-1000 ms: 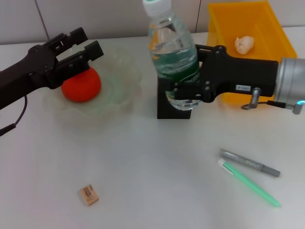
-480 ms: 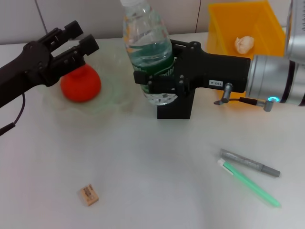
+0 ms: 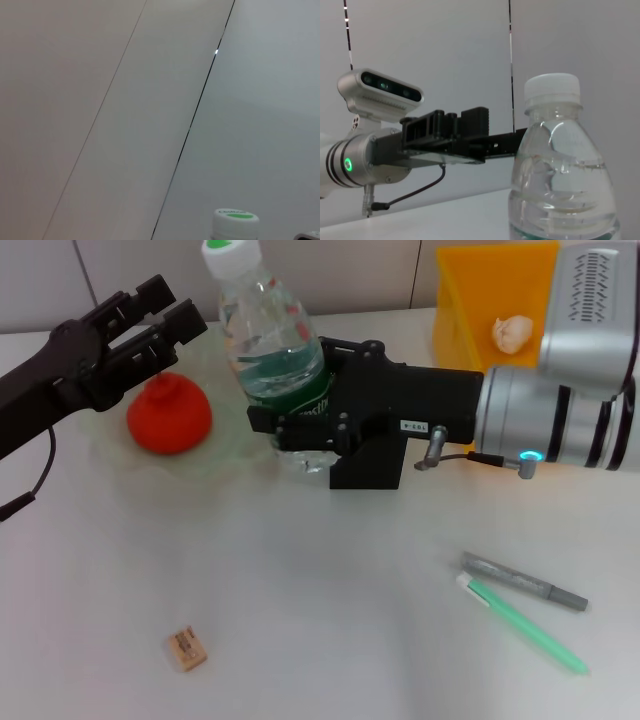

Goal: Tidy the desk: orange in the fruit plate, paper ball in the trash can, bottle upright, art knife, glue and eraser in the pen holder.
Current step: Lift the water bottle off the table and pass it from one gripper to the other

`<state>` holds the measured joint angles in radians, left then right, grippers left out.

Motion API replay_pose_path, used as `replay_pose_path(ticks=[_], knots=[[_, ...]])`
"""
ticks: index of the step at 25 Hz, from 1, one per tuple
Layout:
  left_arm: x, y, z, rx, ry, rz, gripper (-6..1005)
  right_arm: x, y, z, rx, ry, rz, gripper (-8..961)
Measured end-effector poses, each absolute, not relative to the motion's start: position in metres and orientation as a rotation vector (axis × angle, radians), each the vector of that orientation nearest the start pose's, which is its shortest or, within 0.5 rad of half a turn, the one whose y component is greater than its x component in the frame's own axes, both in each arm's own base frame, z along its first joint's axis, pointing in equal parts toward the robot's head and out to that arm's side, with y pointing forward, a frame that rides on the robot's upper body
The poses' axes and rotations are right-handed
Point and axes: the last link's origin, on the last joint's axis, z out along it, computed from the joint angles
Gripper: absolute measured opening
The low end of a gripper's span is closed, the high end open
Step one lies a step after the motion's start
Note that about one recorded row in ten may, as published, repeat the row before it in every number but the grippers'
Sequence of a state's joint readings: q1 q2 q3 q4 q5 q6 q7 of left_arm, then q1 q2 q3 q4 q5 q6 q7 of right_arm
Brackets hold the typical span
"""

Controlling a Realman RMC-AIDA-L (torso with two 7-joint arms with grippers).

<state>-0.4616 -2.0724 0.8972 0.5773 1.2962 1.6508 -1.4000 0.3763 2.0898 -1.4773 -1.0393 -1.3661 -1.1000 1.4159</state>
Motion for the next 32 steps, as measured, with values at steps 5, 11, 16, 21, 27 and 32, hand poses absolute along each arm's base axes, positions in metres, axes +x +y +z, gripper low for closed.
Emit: replay_pose_path(ticks=[5, 11, 16, 21, 27, 32], knots=[[-0.216, 0.327, 0.03, -2.398, -0.612, -1.474, 768, 0.154, 0.344, -0.039, -2.638, 0.278, 0.846, 760], [-0.213, 0.328, 0.029, -2.397, -0.609, -1.497, 737, 0.146, 0.344, -0.048, -2.658, 0.258, 0.837, 760], [-0.21, 0.329, 0.025, -2.395, -0.618, -1.522, 711, 0.142, 0.345, -0.051, -2.674, 0.244, 0.836, 761], [-0.207, 0.331, 0.023, -2.391, -0.624, -1.539, 686, 0.14, 0.344, -0.054, -2.683, 0.231, 0.832, 761], [-0.203, 0.333, 0.019, -2.394, -0.623, -1.55, 655, 0.139, 0.344, -0.055, -2.683, 0.234, 0.842, 761], [-0.202, 0.334, 0.019, -2.396, -0.618, -1.548, 630, 0.138, 0.343, -0.055, -2.683, 0.235, 0.844, 760]])
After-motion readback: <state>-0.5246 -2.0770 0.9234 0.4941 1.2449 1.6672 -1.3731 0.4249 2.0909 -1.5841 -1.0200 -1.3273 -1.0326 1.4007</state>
